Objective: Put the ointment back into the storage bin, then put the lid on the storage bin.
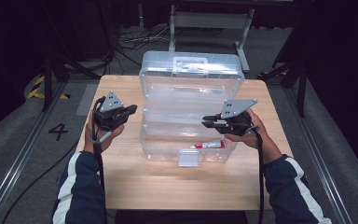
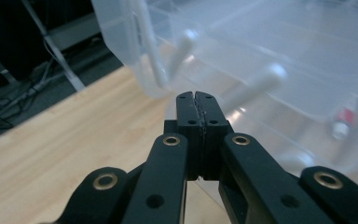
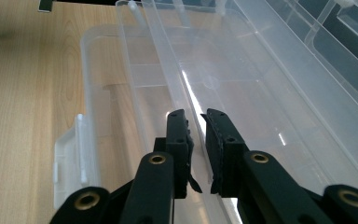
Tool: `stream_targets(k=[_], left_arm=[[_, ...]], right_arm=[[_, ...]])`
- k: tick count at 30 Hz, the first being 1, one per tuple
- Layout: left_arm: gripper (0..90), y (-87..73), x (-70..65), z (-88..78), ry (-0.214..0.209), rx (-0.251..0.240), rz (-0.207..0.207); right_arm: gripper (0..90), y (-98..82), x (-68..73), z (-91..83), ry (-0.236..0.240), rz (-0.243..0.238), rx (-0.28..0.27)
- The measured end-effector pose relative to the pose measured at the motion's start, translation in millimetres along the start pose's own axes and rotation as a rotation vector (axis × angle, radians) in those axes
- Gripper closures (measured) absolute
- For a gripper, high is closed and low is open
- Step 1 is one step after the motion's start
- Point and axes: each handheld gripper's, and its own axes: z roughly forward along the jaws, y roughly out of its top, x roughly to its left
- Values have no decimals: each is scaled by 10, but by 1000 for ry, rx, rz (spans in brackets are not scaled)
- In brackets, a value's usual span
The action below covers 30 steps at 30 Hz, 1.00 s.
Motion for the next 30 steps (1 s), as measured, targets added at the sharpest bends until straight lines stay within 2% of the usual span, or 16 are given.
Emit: stream_targets(k=[3,7,12,14,19,30], left_arm=[[900,106,80,30,-30,-33,-40],[900,278,132,112,-36,-65,-59],[900,369,172,166,-50,-84,-71],[900,398,216,191,-71,-95,-87],[900,441,212,199,-91,-115,-90],[900,406,196,112,-130,-138,-90]], right_arm=[[802,-1,8,3,0,-1,0],[799,3,18,5,-3,-7,5],[800,2,26,7,3,-16,10],[800,1,31,7,4,-19,12],[800,6,42,4,1,-25,21],[793,-21,95,-9,-12,-29,29]])
